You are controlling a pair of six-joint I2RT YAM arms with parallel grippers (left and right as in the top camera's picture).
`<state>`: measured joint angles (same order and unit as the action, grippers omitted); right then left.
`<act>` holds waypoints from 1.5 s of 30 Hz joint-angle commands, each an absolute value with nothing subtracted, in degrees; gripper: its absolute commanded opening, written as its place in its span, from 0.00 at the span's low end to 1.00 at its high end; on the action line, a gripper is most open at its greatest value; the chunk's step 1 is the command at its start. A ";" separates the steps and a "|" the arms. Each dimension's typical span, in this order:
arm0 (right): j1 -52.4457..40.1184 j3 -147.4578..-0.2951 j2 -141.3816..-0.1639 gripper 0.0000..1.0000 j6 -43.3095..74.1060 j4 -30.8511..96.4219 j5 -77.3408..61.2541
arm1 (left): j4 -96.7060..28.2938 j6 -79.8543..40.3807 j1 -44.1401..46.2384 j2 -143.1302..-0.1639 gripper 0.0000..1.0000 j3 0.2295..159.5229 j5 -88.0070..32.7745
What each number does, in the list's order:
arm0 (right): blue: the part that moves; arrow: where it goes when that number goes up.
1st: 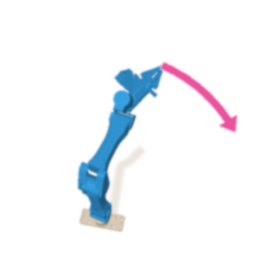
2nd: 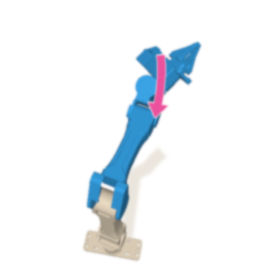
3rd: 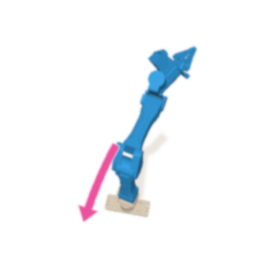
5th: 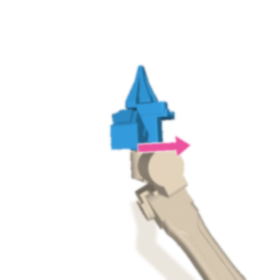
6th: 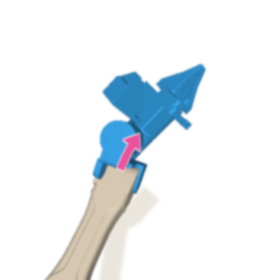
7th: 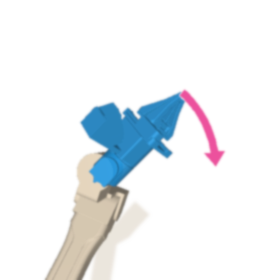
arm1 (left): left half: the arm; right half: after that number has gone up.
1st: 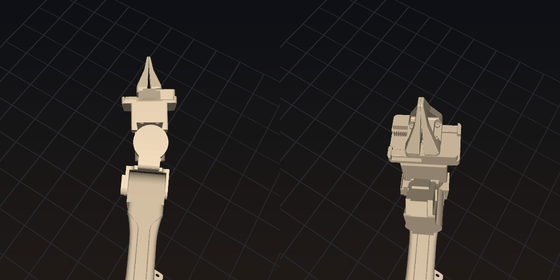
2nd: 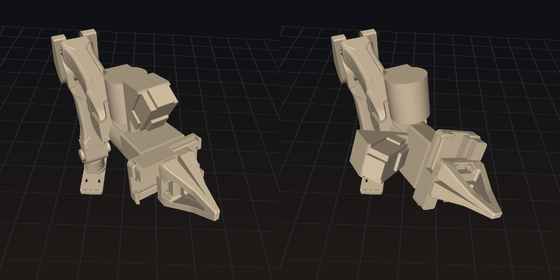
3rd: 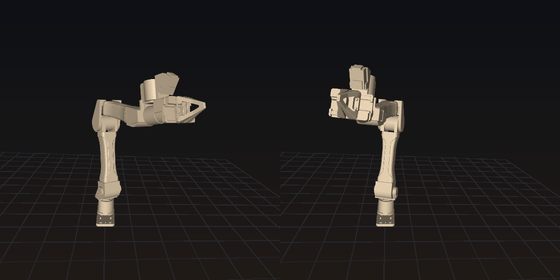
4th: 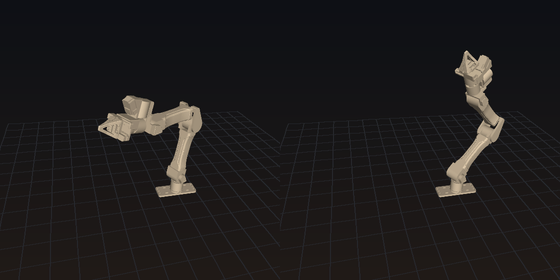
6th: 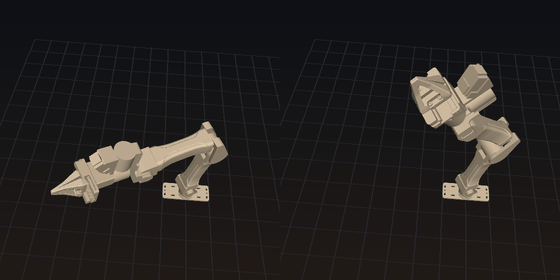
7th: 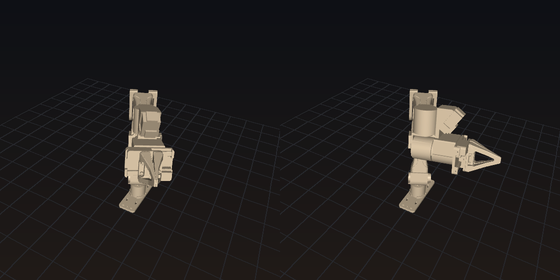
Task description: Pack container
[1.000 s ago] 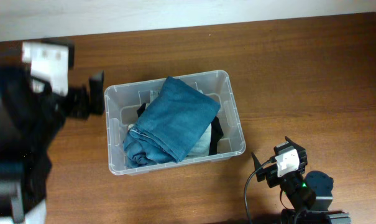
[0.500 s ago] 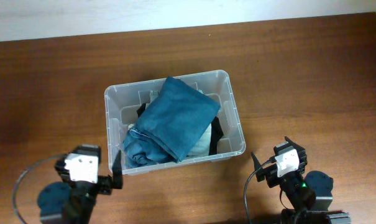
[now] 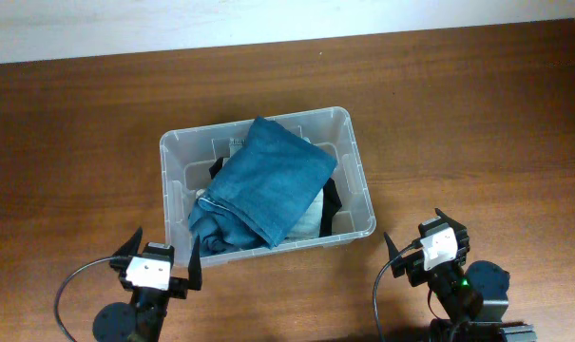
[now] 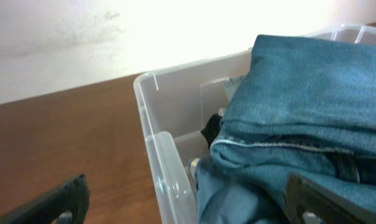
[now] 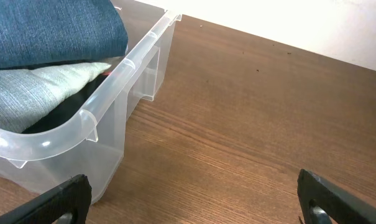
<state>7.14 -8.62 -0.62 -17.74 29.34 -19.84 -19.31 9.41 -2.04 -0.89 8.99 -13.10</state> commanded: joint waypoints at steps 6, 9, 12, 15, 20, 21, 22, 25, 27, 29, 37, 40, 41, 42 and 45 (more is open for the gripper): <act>6.72 -8.25 -0.21 0.98 -17.10 29.39 -20.53 | -24.08 9.78 -1.87 -0.40 1.00 7.09 -13.76; 6.72 -8.25 -0.21 0.98 -17.10 29.39 -20.53 | -24.08 9.78 -1.87 -0.40 1.00 7.09 -13.78; 6.72 -8.25 -0.21 0.98 -17.10 29.39 -20.53 | -24.08 9.78 -1.87 -0.40 1.00 7.09 -13.76; 6.72 -8.25 -0.21 0.98 -17.10 29.39 -20.53 | -24.08 9.78 -1.87 -0.40 1.00 7.09 -13.76; 6.72 -8.25 -0.21 0.99 -17.10 29.39 -20.53 | -24.08 9.78 -1.87 -0.40 1.00 7.09 -13.76; 6.72 -8.25 -0.21 0.98 -17.10 29.39 -20.53 | -24.08 9.78 -1.87 -0.40 1.00 7.09 -13.76; 6.72 -8.25 -0.21 0.99 -17.10 29.39 -20.53 | -24.08 9.78 -1.87 -0.40 1.00 7.09 -13.76; 6.72 -8.25 -0.21 0.98 -17.10 29.39 -20.53 | -24.08 9.78 -1.87 -0.40 1.00 7.09 -13.76; 6.72 -8.25 -0.21 0.98 -17.10 29.39 -20.53 | -24.08 9.78 -1.87 -0.40 1.00 7.09 -13.76; 6.72 -8.25 -0.21 0.98 -17.10 29.39 -20.53 | -24.08 9.78 -1.87 -0.40 1.00 7.09 -13.76; 6.72 -8.25 -0.21 0.98 -17.10 29.39 -20.53 | -24.08 9.78 -1.87 -0.40 1.00 7.09 -13.76; 6.72 -8.25 -0.21 0.98 -17.10 29.39 -20.53 | -24.08 9.78 -1.87 -0.40 1.00 7.09 -13.76; 6.72 -8.25 -0.21 0.98 -17.10 29.39 -20.53 | -24.08 9.78 -1.87 -0.40 1.00 7.09 -13.76; 6.72 -8.25 -0.21 0.98 -17.10 29.39 -20.53 | -24.08 9.78 -1.87 -0.40 1.00 7.09 -13.76; 6.72 -8.25 -0.21 0.98 -17.10 29.39 -20.53 | -24.08 9.78 -1.87 -0.40 1.00 7.09 -13.76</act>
<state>7.14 -8.60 -0.62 -17.76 29.34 -19.81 -23.35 9.23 -2.04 -0.82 7.92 -13.37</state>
